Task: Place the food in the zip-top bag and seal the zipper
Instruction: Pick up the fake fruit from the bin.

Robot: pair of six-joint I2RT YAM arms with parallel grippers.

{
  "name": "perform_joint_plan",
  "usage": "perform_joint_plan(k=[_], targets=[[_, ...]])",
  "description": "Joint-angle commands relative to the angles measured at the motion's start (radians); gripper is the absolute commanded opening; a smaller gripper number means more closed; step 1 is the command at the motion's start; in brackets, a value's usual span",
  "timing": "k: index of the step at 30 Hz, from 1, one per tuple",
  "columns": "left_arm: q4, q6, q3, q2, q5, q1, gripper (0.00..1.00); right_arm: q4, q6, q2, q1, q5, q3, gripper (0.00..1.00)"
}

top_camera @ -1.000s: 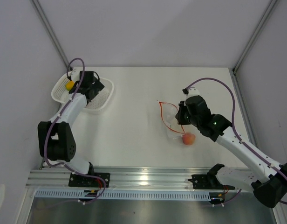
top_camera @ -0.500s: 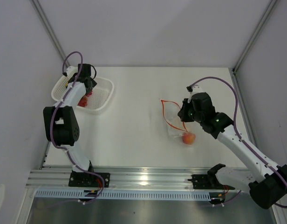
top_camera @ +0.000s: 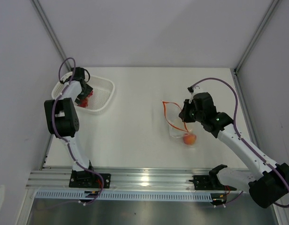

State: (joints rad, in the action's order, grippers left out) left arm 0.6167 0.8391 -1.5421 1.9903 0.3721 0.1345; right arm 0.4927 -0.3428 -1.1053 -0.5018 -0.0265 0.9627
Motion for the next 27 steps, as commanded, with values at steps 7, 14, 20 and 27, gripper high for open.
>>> perform_joint_plan(k=[7,14,20,27], targets=[[0.005,0.011,-0.118,0.045,-0.102,0.014,0.71,-0.037,0.013,-0.008,0.006,-0.012,-0.004,0.0],[0.005,0.017,-0.118,0.058,-0.13,0.024,0.61,-0.034,0.013,-0.007,0.008,-0.009,-0.005,0.0],[0.006,0.003,-0.11,0.056,-0.148,0.025,0.47,-0.04,0.013,-0.008,0.008,-0.012,-0.004,0.0],[-0.026,0.008,-0.067,0.031,-0.148,0.03,0.36,-0.036,0.013,-0.005,0.008,-0.009,-0.005,0.0]])
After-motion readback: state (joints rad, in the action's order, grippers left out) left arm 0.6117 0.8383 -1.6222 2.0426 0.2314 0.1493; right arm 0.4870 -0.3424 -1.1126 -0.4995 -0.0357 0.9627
